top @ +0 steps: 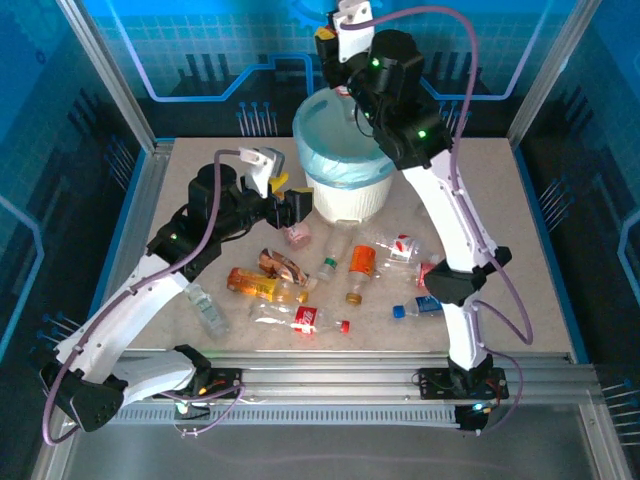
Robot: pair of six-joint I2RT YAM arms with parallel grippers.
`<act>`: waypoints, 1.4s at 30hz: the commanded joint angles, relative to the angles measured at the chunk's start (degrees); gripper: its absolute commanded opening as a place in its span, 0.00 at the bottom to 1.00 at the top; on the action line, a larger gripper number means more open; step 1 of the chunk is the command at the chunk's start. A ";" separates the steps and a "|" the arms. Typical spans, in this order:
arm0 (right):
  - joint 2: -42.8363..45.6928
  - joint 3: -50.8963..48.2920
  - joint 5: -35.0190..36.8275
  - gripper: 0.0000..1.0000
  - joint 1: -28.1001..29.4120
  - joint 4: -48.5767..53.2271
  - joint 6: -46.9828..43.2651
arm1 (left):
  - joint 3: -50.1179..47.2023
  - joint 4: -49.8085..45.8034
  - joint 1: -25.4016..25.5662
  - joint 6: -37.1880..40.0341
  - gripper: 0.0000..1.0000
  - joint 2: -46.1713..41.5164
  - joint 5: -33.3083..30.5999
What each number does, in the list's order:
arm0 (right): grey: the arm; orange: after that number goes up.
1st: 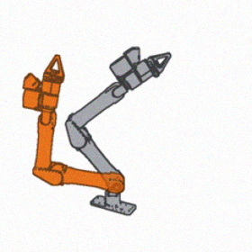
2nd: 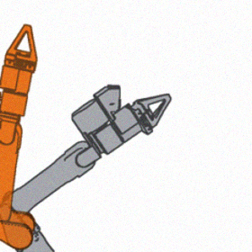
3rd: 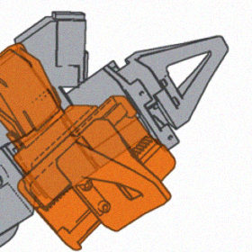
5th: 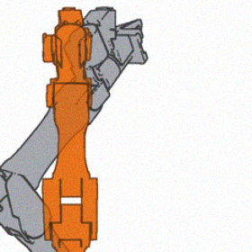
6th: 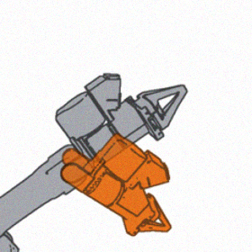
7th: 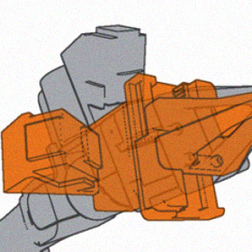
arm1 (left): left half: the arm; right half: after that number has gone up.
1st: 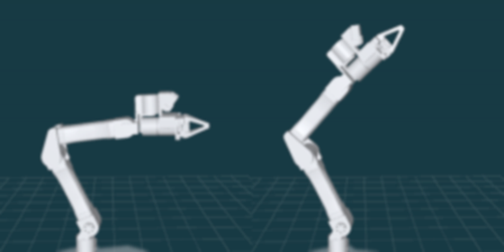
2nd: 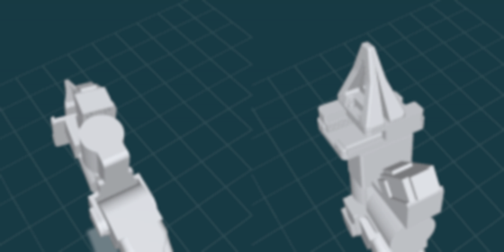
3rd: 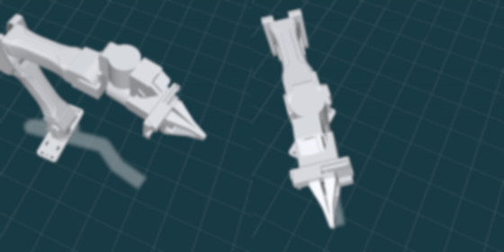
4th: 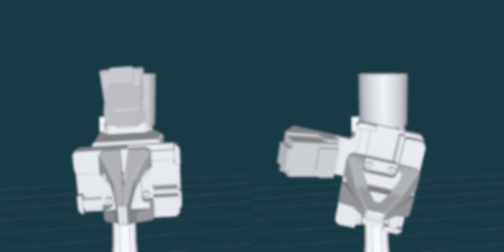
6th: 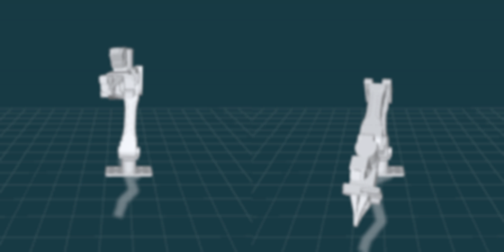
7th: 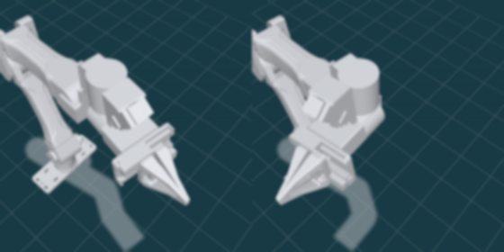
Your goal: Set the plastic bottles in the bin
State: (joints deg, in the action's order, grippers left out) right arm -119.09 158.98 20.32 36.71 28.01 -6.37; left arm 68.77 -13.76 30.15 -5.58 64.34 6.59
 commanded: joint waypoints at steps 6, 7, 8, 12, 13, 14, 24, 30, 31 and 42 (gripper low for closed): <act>-9.96 -2.12 -10.60 0.19 -5.44 -1.64 9.02 | -1.45 2.11 -0.52 3.03 0.78 -1.44 -3.41; -10.86 -2.18 -11.28 0.20 -5.76 -1.52 9.64 | -1.51 2.00 -0.46 3.21 0.78 -1.42 -3.48; -11.90 -2.18 -11.76 0.21 -6.06 -1.26 10.34 | -1.53 2.20 -0.51 3.30 0.79 -1.34 -3.43; -13.93 -2.67 -12.59 0.26 -6.90 0.10 12.36 | -1.70 2.15 -0.55 3.39 0.79 -1.03 -3.62; -13.89 -3.13 -12.61 0.32 -7.07 0.28 12.74 | -1.71 2.24 -0.60 3.39 0.79 -1.00 -3.53; -13.96 -3.46 -12.51 0.40 -7.22 0.61 13.16 | -1.71 2.20 -0.59 3.42 0.79 -0.96 -3.51; -9.72 -3.91 -12.18 0.62 -7.01 5.69 13.10 | -1.89 2.31 -0.58 2.96 0.80 -0.48 -3.24; -2.15 -6.20 -11.03 0.60 -7.12 12.36 13.29 | -1.29 1.90 -0.60 3.08 0.80 0.36 -2.89; -0.36 -7.49 -10.96 0.60 -7.09 13.42 13.39 | -0.93 1.54 -0.56 3.04 0.80 0.70 -2.72; 30.76 -43.44 -8.12 0.59 -11.08 16.79 22.15 | 10.15 -7.36 6.13 8.13 0.75 3.63 -5.27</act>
State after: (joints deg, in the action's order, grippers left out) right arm -94.32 123.09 9.91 28.08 41.91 10.76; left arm 74.54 -18.41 32.45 -1.21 67.90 3.25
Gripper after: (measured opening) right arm 0.588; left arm 0.755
